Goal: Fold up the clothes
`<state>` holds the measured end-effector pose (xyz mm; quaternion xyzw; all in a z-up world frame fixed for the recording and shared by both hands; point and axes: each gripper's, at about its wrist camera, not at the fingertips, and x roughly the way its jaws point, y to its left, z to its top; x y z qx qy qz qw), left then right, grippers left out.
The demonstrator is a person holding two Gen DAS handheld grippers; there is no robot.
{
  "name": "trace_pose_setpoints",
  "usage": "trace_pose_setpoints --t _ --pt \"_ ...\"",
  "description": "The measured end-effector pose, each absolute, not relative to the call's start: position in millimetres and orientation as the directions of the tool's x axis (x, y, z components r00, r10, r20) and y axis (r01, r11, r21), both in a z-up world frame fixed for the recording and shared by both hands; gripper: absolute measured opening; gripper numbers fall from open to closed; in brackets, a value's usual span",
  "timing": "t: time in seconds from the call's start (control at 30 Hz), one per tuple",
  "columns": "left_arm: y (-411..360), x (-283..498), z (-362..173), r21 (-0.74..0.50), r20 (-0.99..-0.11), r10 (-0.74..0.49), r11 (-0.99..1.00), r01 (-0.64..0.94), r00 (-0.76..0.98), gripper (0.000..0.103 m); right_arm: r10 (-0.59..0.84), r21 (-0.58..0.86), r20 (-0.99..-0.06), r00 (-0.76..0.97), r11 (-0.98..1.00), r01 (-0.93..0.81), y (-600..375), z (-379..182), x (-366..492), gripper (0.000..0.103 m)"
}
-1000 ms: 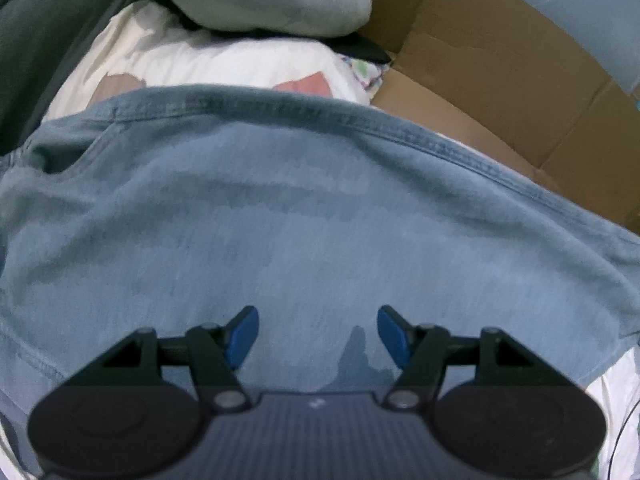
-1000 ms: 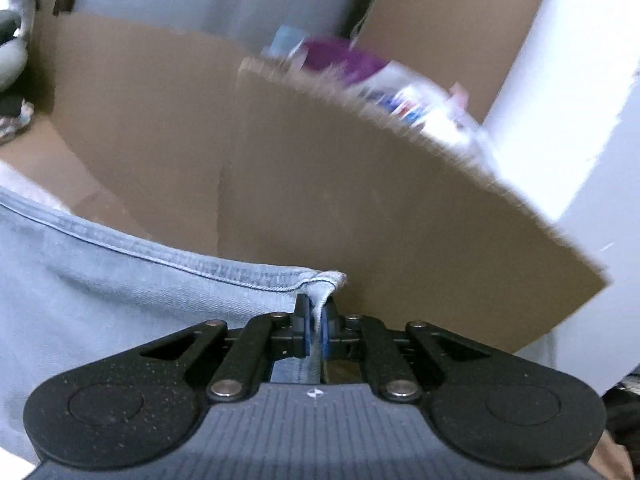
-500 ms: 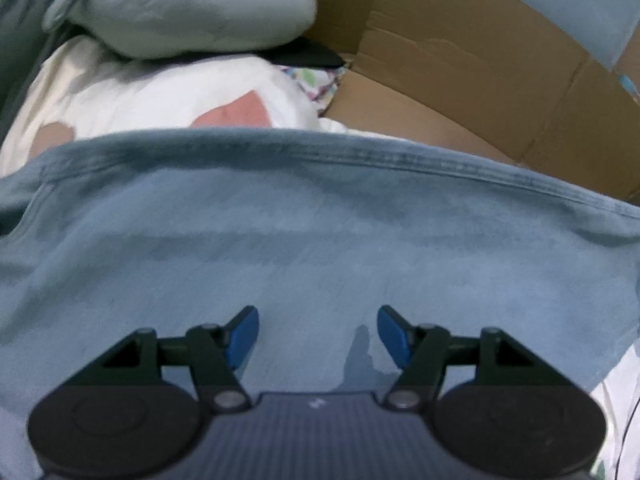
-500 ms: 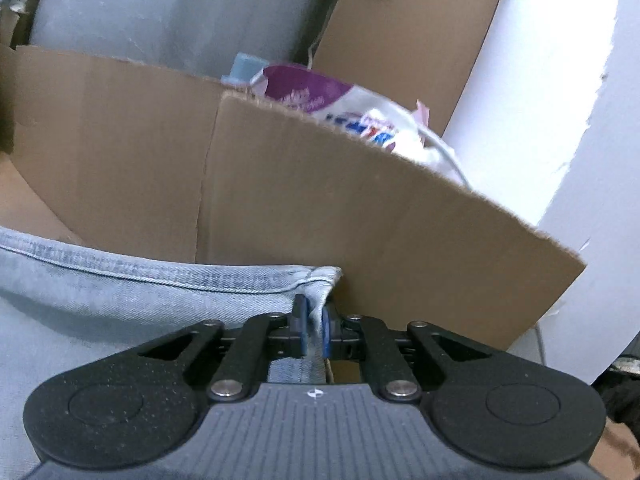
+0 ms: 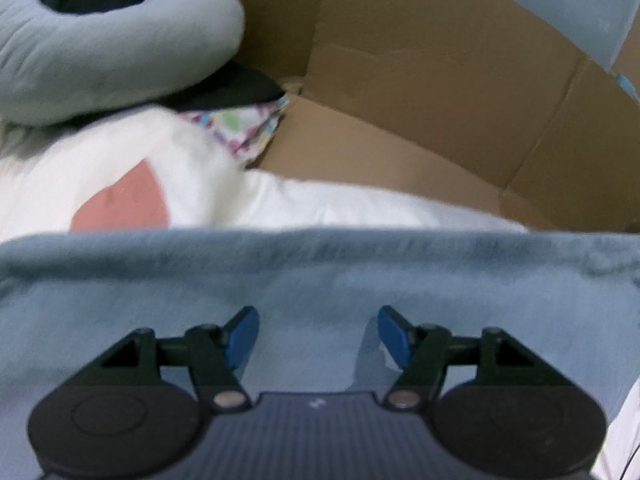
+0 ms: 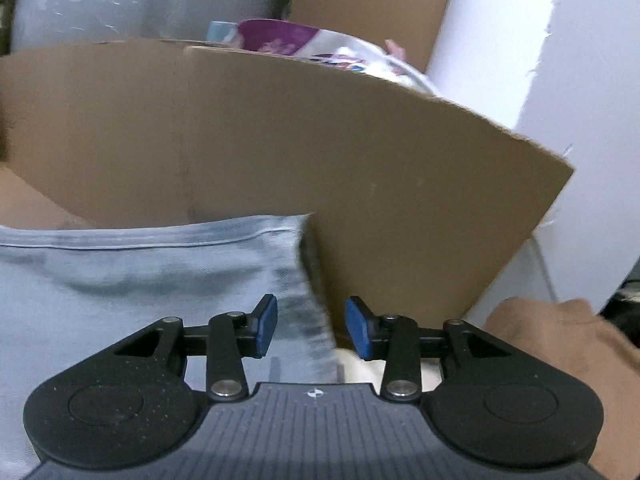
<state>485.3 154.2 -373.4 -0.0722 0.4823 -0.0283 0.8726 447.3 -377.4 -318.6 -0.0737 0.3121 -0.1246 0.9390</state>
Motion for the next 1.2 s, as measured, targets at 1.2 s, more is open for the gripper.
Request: trace_pose_setpoints --t 1.2 --pt "183 441 -359 -0.034 -0.817 0.038 0.993 -0.114 0.576 0.074 -0.028 -0.085 -0.69 0.723 0.995 -0.043 -315 -357 476 0.033"
